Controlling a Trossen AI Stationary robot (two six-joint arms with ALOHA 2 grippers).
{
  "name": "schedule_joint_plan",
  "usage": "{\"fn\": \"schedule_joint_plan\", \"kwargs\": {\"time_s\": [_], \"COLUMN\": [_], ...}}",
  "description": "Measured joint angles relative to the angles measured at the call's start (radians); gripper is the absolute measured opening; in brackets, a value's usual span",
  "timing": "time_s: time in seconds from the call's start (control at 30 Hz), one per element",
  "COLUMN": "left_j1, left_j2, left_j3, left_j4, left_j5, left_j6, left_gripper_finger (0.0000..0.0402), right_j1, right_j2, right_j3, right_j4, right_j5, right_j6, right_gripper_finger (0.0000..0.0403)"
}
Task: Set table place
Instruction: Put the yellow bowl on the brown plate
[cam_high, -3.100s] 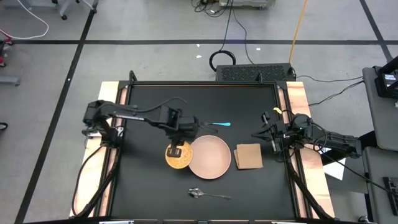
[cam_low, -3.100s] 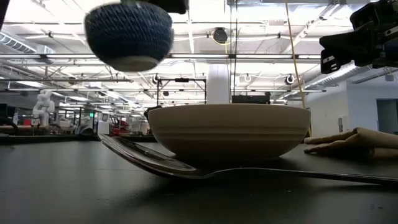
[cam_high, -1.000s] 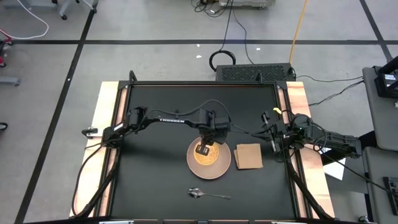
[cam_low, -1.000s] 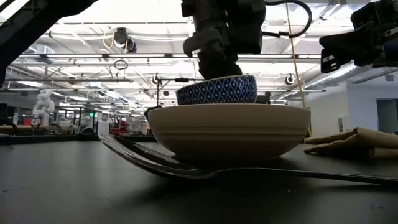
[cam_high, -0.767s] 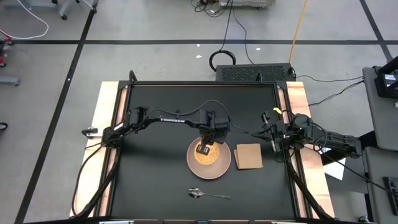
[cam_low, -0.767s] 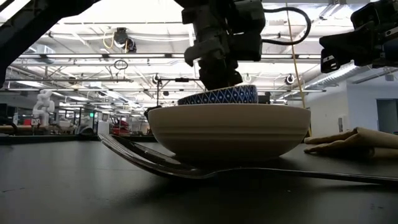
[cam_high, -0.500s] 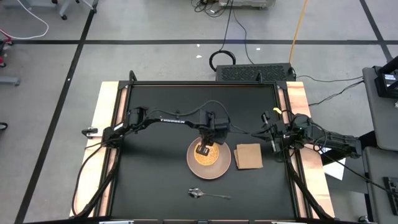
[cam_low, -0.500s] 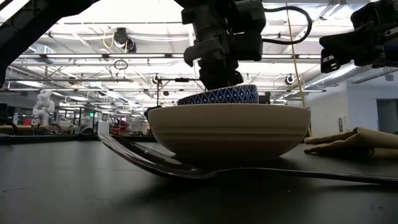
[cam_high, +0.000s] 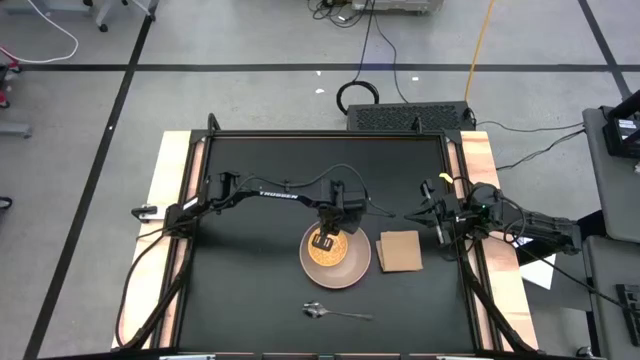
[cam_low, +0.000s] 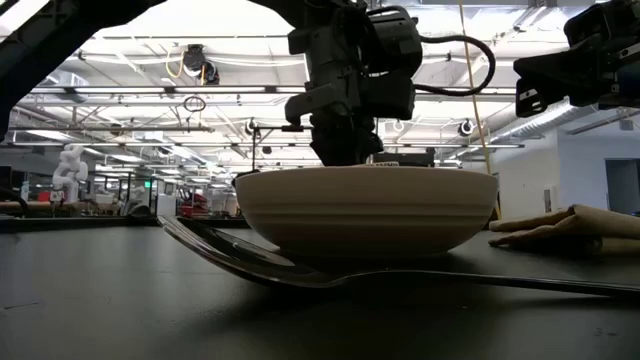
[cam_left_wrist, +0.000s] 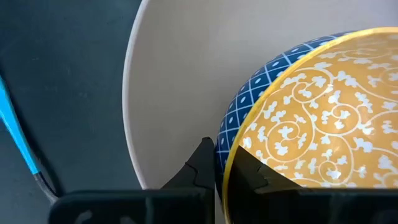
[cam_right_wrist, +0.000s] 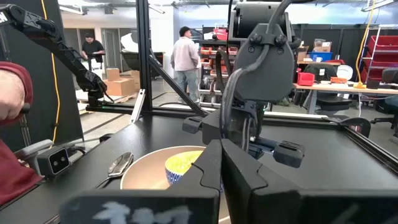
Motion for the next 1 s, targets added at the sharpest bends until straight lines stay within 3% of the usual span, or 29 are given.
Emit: {"fn": "schedule_joint_plan", "kwargs": {"time_s": [0.8,1.0], "left_j1": [0.011,0.011], "left_j2": [0.000,0.000], "left_j3": [0.000,0.000], "left_j4": [0.060,0.061], "left_j5": [0.038,0.038], "left_j6": [-0.052,-0.064], "left_gripper_finger": [0.0033,0.0077], "right_j1": [0.000,0.000], "right_j2": [0.000,0.000], "right_j3": [0.000,0.000], "right_j4": [0.000,0.000], "right_j5": [0.000,0.000], "right_j6": [0.000,0.000], "right_gripper_finger": [0.0000,0.0000]}}
